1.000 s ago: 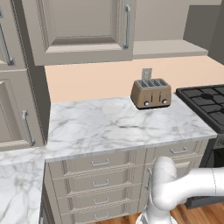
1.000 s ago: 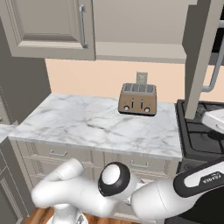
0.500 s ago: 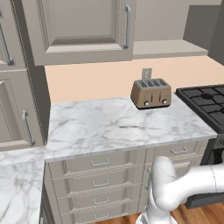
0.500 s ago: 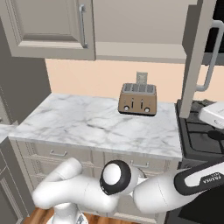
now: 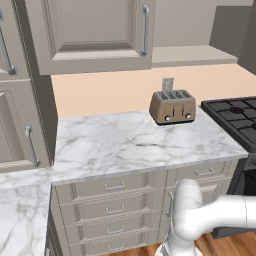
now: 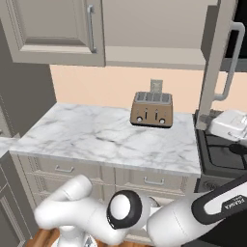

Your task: Open the cabinet. Pick the dish brush and place it next to the sink. Then close the cabinet.

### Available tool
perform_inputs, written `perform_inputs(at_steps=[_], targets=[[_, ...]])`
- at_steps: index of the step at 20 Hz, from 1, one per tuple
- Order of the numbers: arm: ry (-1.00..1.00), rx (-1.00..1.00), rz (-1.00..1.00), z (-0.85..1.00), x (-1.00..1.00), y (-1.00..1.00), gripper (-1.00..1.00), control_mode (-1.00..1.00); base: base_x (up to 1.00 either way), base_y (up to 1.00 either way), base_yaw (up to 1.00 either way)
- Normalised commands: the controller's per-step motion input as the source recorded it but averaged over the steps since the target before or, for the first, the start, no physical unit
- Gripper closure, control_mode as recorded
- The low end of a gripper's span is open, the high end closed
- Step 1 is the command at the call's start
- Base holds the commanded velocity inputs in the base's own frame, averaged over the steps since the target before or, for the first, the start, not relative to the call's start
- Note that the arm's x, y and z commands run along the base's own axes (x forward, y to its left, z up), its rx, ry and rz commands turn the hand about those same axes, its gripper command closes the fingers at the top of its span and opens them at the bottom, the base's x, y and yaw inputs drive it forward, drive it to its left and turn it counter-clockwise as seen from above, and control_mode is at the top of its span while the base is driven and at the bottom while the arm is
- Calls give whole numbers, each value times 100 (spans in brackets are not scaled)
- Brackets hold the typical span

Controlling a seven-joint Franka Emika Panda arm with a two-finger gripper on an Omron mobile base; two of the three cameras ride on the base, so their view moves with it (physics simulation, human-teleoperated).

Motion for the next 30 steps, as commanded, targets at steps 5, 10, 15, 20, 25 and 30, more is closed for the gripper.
perform_inputs(at_steps=[5,10,15,20,25,30], targets=[[0,0,0,0,3,50,-100,-100,0,0,0],[0,0,0,0,11,59,-100,-100,0,0,0],[0,0,0,3,20,66,-100,-100,0,0,0],[0,0,-2,1,22,66,-100,-100,0,0,0],[0,0,-6,0,18,63,-100,-100,0,0,0],[0,0,-9,3,22,49,-100,-100,0,0,0]])
